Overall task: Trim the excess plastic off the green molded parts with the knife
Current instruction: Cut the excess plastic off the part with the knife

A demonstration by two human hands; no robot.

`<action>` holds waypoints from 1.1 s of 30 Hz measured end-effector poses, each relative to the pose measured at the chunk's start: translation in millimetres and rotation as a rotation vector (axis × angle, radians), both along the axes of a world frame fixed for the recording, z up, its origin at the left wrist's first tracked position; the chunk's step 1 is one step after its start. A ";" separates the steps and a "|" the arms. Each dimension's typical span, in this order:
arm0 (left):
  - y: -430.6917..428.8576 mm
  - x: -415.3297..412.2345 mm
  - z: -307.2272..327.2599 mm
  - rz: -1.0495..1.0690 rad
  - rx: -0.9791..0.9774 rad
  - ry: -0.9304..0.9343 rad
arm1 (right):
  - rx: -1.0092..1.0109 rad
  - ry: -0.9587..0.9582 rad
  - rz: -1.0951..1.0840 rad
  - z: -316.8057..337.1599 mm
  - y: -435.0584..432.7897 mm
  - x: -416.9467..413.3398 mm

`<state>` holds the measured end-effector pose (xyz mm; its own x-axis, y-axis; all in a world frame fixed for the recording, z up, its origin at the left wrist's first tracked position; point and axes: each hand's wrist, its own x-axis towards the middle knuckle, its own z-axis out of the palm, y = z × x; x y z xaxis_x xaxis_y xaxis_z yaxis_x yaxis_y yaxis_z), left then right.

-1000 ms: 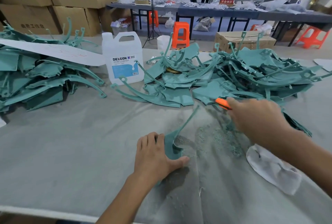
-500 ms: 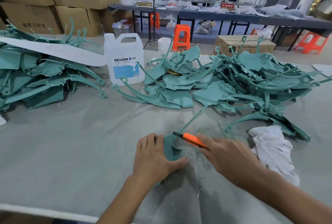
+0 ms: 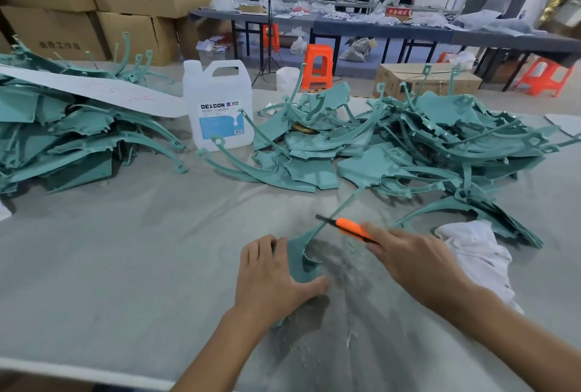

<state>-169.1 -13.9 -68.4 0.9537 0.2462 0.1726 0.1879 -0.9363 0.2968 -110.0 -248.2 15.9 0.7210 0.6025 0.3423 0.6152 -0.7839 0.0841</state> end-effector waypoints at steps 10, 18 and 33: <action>8.9 -7.7 5.2 -0.004 -0.035 0.107 | 0.629 0.140 -0.224 -11.4 -2.5 -11.2; 40.4 -22.5 28.2 -0.078 -0.228 0.093 | 1.094 0.342 -0.375 -73.5 21.5 -23.6; -24.1 86.9 20.7 -0.254 -0.505 -0.015 | 1.117 0.363 -0.347 -81.7 33.0 -18.1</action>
<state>-82.2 -38.0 -47.7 0.9922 0.0648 0.1066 -0.0322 -0.6924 0.7207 -128.1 -215.1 -65.7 0.9460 -0.1366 0.2938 0.2071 -0.4426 -0.8725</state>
